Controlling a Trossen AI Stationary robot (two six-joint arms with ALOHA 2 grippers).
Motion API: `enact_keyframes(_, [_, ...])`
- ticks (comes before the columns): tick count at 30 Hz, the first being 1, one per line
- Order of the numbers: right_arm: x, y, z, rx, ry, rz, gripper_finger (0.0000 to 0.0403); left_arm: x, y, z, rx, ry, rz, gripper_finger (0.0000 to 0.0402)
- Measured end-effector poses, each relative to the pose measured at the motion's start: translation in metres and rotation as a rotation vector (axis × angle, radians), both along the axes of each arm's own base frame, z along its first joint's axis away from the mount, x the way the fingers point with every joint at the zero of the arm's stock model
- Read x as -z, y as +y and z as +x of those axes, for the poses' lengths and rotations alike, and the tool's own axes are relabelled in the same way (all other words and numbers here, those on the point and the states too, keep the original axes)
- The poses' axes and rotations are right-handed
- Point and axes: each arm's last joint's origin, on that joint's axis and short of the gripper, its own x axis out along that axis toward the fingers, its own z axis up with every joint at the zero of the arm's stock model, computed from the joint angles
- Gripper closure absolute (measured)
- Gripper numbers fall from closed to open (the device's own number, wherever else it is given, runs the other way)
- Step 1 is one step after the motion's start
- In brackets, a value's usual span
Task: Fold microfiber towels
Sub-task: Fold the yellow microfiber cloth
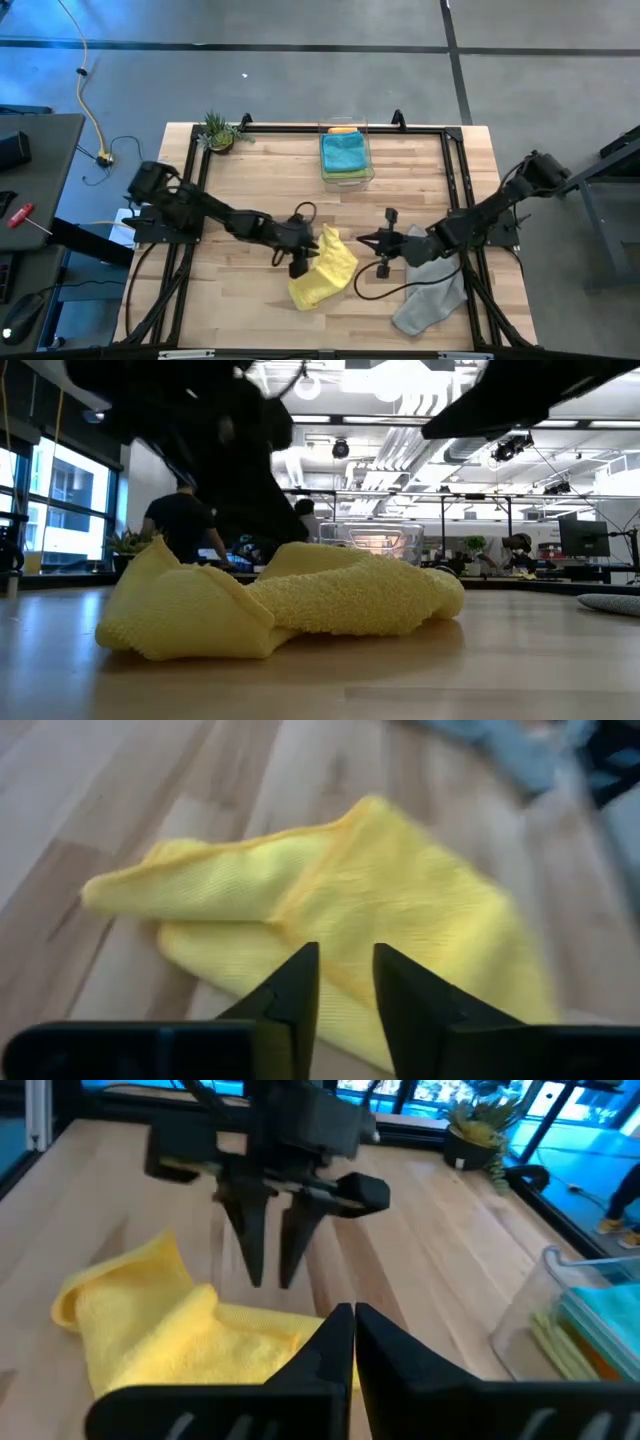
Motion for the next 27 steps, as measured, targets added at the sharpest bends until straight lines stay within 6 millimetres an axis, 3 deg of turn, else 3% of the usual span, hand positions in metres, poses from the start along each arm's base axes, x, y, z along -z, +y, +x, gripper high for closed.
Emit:
enact_keyframes(7, [0.004, 0.003, -0.003, -0.005, 0.016, -0.024, 0.0402, 0.018, 0.01, 0.028, 0.018, 0.078, 0.019, 0.026])
enact_keyframes(13, [0.004, 0.003, -0.004, -0.006, 0.021, -0.027, 0.0402, 0.028, 0.018, 0.034, 0.009, 0.106, 0.013, 0.0252])
enact_keyframes(18, [0.005, 0.003, -0.004, -0.007, 0.026, -0.031, 0.0403, 0.029, 0.018, 0.036, 0.031, 0.099, -0.009, 0.0284])
enact_keyframes(27, [0.005, 0.003, -0.004, -0.007, 0.026, -0.029, 0.0403, 0.036, 0.016, 0.04, 0.111, 0.064, -0.03, 0.0388])
